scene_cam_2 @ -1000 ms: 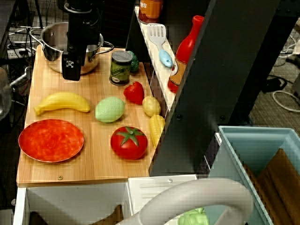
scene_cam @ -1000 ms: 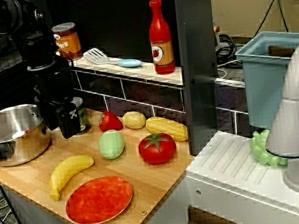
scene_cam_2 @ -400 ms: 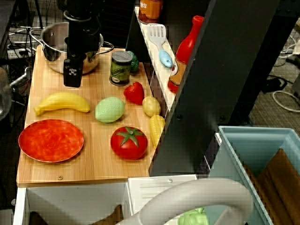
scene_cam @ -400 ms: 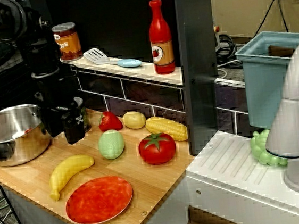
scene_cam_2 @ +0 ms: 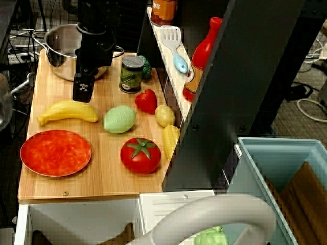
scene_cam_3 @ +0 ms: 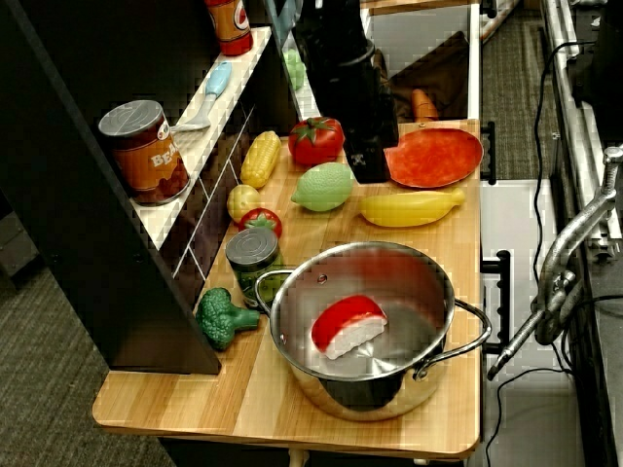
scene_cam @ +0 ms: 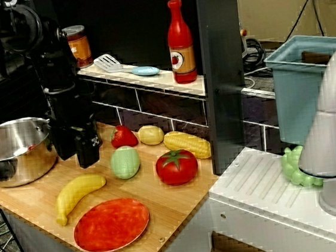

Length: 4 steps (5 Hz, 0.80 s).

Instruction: Put banana on plate

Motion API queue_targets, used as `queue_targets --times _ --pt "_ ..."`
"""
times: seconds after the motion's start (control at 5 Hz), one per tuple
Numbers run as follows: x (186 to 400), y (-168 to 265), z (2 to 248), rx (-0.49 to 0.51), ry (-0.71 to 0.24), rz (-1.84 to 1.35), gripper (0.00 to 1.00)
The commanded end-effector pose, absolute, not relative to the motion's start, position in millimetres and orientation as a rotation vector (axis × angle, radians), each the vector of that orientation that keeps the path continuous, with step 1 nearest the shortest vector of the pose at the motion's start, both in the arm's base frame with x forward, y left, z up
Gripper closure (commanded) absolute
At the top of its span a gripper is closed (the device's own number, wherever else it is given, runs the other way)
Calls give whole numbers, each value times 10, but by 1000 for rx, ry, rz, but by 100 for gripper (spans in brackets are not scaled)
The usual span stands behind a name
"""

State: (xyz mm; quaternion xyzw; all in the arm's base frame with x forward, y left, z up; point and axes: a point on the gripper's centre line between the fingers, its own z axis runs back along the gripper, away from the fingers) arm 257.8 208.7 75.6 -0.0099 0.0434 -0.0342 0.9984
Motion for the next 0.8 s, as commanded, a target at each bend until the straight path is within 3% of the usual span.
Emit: queue_targets --times 0.0,0.6 --pt "2573 2293 601 61 84 -58 0" --pt "2563 2317 538 44 58 -19 0"
